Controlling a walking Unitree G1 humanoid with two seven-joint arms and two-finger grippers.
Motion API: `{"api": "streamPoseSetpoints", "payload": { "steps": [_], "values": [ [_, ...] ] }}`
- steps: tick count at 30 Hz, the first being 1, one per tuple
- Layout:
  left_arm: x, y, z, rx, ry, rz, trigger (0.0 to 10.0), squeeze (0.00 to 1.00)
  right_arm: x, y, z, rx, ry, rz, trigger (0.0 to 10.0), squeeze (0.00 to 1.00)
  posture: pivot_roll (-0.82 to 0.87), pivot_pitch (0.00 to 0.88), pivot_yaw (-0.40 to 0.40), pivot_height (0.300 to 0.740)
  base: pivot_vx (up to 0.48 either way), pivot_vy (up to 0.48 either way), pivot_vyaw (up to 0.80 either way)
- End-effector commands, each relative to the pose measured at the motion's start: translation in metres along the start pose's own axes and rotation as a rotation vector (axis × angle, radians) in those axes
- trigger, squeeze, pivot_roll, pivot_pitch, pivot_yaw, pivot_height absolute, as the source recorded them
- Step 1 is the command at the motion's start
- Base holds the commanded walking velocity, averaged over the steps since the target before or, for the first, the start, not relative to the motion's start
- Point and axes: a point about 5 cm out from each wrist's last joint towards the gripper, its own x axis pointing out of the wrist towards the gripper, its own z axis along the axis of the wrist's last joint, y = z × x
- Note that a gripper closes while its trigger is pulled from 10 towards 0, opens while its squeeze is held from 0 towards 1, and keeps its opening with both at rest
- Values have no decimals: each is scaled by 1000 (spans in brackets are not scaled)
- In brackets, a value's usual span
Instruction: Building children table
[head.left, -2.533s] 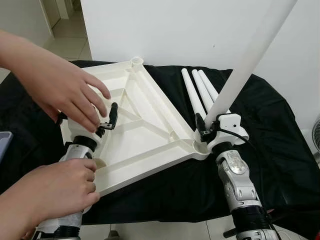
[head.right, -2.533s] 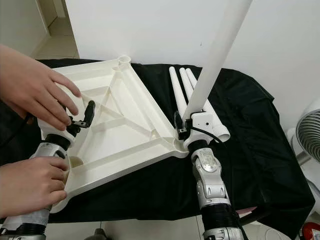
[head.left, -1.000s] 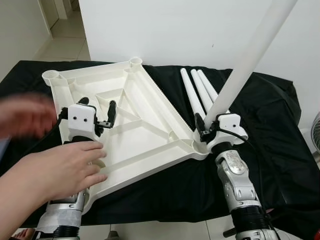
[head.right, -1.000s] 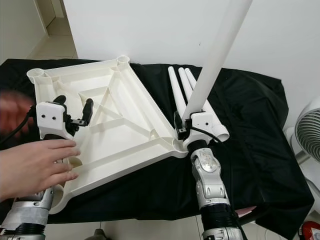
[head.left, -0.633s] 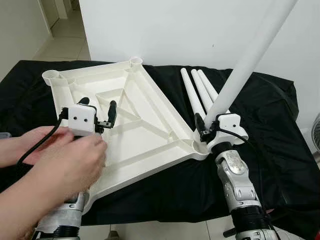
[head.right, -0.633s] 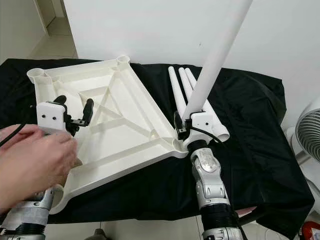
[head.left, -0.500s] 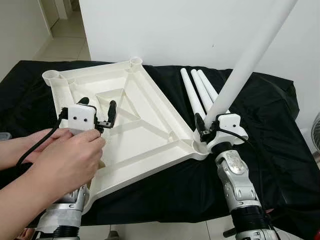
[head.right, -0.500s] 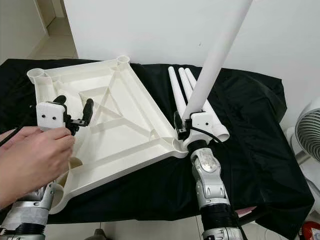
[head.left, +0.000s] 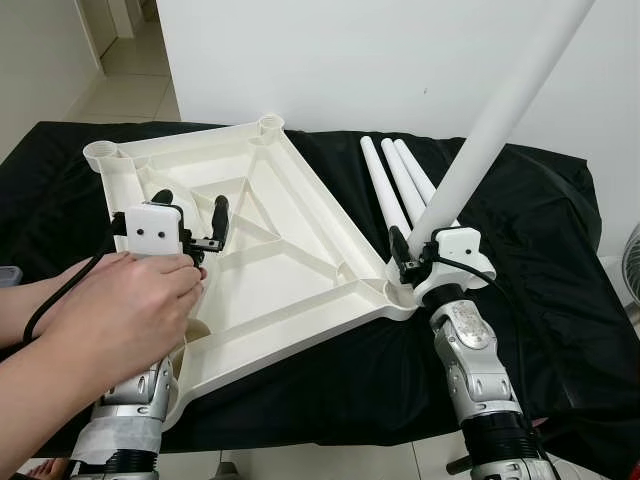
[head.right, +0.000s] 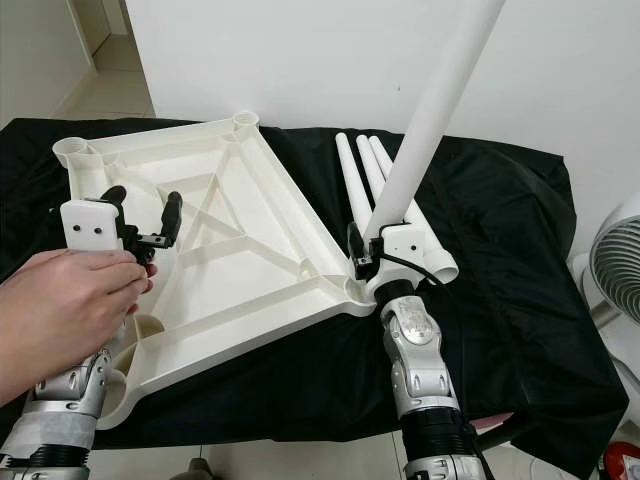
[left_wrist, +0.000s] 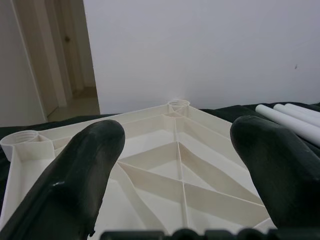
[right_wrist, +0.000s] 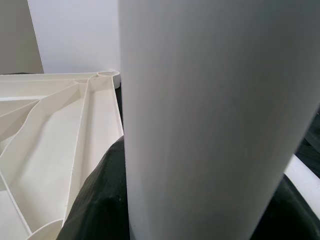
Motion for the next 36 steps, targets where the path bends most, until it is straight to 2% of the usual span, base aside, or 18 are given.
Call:
{"api": "streamPoseSetpoints", "payload": {
  "steps": [1, 36],
  "values": [
    [-4, -2, -11, -15, 50, -9, 10000, 0, 1, -1, 0, -2, -10, -10, 10000, 0, 63, 0, -42, 740, 0, 0, 0],
    [-2, -2, -9, -16, 45, -11, 10000, 0, 1, -1, 0, 0, -11, -10, 10000, 0, 64, 0, -40, 740, 0, 0, 0]
  ]
}}
